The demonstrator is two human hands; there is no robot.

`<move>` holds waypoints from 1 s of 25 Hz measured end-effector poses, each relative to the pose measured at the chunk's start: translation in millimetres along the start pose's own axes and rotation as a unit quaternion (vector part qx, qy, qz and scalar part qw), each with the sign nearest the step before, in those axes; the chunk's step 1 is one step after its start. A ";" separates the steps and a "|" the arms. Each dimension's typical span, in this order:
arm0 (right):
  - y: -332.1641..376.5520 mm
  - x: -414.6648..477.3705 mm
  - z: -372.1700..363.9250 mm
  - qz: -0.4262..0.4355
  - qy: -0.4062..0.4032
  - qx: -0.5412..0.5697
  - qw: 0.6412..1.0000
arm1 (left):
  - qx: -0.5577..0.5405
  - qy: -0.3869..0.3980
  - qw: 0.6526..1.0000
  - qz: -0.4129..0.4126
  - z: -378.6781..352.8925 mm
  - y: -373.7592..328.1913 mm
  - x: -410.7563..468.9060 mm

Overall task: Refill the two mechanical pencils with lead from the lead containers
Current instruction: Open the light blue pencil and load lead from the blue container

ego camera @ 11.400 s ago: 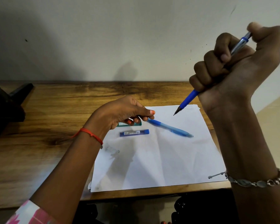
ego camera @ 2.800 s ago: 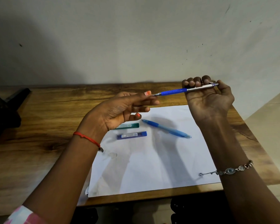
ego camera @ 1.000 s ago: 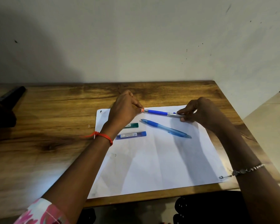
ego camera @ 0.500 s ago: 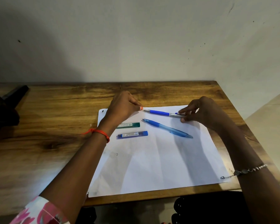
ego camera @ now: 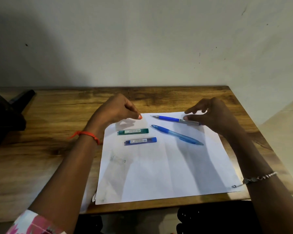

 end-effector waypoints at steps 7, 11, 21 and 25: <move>77.9 -6.9 -33.1 0.107 -0.009 0.009 0.994 | 0.093 0.098 0.991 0.021 14.6 11.9 -21.0; 99.5 -13.0 -56.1 0.136 0.042 -0.048 0.989 | 0.167 0.128 0.976 0.059 17.0 25.8 -28.7; 99.5 -10.8 -59.4 0.139 0.043 -0.074 0.987 | 0.155 0.106 0.982 0.022 17.4 21.7 -23.2; 70.6 -5.2 -28.6 0.103 -0.001 -0.010 0.995 | 0.080 0.049 0.994 -0.054 14.9 -2.8 -17.3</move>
Point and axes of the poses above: each hand's wrist, its own x-axis towards the middle knuckle, its own z-axis out of the back of the hand, y = z × x, the point moved 9 cm from there along x, towards the middle knuckle, and after that the axes turned 13 degrees about -x, right-handed, at the moved point
